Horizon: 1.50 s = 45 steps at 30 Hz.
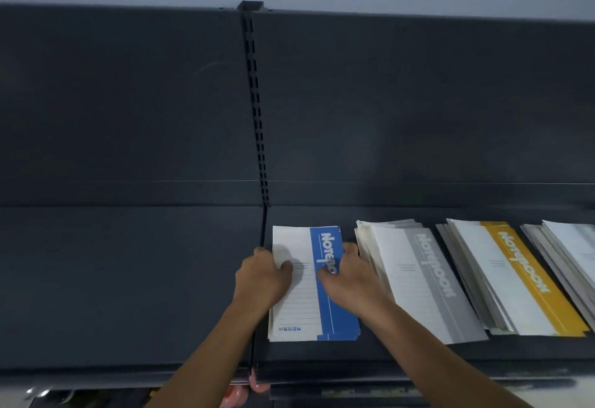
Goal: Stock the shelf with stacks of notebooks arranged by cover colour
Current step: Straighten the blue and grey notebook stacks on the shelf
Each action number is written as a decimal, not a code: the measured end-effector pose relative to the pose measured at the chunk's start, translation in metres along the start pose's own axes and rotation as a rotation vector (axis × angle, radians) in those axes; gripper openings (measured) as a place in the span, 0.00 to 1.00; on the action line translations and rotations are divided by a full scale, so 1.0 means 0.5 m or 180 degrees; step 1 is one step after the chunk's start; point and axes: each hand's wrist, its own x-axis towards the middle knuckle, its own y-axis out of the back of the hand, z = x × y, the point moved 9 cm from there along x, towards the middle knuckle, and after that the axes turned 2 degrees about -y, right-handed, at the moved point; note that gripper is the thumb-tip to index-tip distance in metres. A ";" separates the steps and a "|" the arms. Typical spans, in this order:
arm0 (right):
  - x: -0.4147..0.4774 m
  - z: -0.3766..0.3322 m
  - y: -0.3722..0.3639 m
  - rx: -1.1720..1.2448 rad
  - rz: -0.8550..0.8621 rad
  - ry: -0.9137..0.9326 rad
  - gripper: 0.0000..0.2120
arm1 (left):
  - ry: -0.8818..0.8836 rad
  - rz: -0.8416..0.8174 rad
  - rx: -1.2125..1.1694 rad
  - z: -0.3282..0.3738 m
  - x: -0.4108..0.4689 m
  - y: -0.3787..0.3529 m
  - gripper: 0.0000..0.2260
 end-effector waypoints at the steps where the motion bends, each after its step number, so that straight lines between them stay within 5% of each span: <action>1: -0.001 0.001 -0.004 0.0001 -0.0019 -0.0015 0.19 | 0.0034 -0.0079 -0.0095 -0.001 0.002 -0.007 0.18; 5: -0.001 0.006 -0.002 0.0030 0.0024 0.0001 0.18 | -0.0084 -0.0410 -0.0608 0.010 0.005 -0.037 0.17; 12: -0.014 -0.019 0.043 0.0810 0.0460 0.0370 0.11 | -0.0758 0.0112 -0.1923 0.026 -0.047 0.038 0.04; 16: -0.057 -0.065 0.073 0.1327 0.0661 0.0831 0.12 | -0.1702 0.0268 -0.2449 0.066 -0.103 0.107 0.08; 20: -0.083 -0.078 0.073 0.1521 0.0731 0.1049 0.11 | -0.1803 0.0080 -0.2687 0.071 -0.124 0.121 0.12; 24: -0.088 -0.064 0.055 0.1542 0.0647 0.1059 0.14 | -0.1744 0.0095 -0.2534 0.054 -0.131 0.107 0.16; 31: -0.083 -0.035 0.023 0.1211 0.0587 0.0989 0.12 | -0.1601 0.0127 -0.1570 0.020 -0.119 0.069 0.07; 36: -0.069 -0.024 0.029 0.0781 0.0748 0.0815 0.08 | -0.1696 0.0860 -0.0706 0.032 -0.109 0.101 0.05; 40: -0.054 -0.027 0.065 0.0773 0.1029 0.0575 0.09 | -0.0938 0.0790 -0.0577 0.013 -0.067 0.098 0.11; 45: -0.017 -0.017 0.023 -0.0043 0.0618 0.0267 0.08 | -0.0334 0.0256 -0.0265 -0.029 -0.034 0.043 0.15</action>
